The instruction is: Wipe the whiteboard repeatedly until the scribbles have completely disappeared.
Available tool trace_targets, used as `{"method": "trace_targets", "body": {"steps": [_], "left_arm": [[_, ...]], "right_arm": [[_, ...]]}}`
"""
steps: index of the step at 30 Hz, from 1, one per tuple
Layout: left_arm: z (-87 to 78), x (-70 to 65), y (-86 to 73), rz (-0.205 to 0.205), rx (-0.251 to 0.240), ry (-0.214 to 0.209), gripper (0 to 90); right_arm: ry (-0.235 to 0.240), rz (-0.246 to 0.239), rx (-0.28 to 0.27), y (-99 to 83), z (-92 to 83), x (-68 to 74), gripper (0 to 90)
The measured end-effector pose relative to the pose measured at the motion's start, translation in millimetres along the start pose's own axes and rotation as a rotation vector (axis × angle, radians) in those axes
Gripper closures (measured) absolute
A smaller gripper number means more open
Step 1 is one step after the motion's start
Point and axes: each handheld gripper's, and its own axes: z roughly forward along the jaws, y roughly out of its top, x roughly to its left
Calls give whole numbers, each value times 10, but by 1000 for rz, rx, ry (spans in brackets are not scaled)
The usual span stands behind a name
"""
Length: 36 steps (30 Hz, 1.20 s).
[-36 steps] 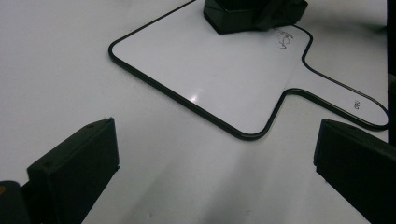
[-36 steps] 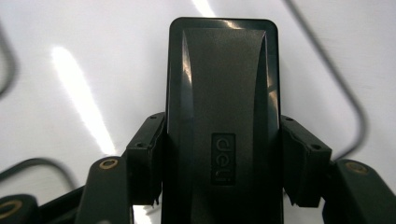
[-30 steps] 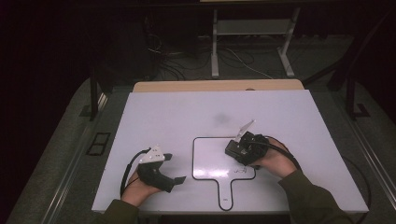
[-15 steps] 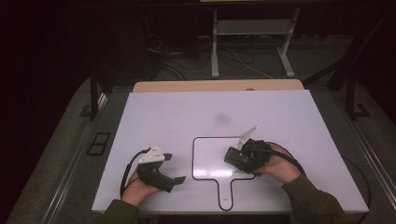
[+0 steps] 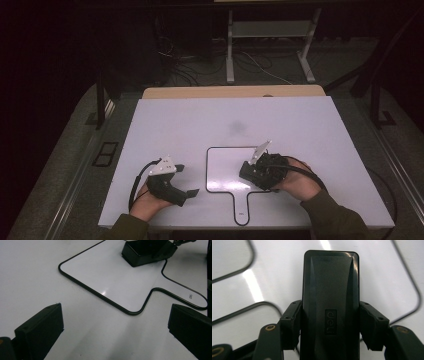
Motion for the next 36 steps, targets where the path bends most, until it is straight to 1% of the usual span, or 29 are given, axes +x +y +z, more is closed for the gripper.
{"method": "trace_targets", "body": {"steps": [1,3,4,7,8,9,11,13,14,16,18,22,25,27,28,29,32,36], "left_arm": [[0,2,1,4,2,0,0],[2,2,1,3,2,-1,0],[4,4,1,3,2,-2,0],[9,2,2,0,2,-2,0],[10,0,3,0,2,-2,0],[10,-2,2,0,2,-2,0],[7,-3,2,2,2,-1,0],[2,-2,2,3,1,-1,0],[3,-1,2,3,1,-1,0],[7,-3,2,1,2,-1,0],[9,-6,2,1,1,-2,0],[9,-4,3,1,2,-1,0],[14,-7,4,-1,3,-2,0],[16,-8,5,0,4,-3,0],[16,-8,5,0,3,-3,0],[15,-8,5,0,2,-4,0],[15,-5,3,-2,2,-5,0],[17,-9,4,-2,3,-5,0]], "right_arm": [[-9,10,1,0,1,-13,390],[-10,12,2,-2,1,-13,390],[-9,1,3,-2,0,-6,390],[32,-23,-1,-3,-4,48,390],[30,-35,1,-1,-5,63,390],[40,-26,0,5,-9,83,390],[39,-29,1,6,-6,72,390],[20,-16,3,9,-5,60,389],[-4,-17,12,12,-3,43,390],[-19,-2,12,10,4,-6,389],[-10,23,9,-1,13,-77,389],[-21,57,2,-12,33,-215,389],[-41,79,1,-8,48,-307,389],[-34,99,3,-9,55,-353,389],[-30,99,0,-13,55,-354,389],[-39,93,0,-15,52,-338,389],[-39,75,10,-26,33,-268,390],[-15,65,2,-92,-4,-156,389]]}}
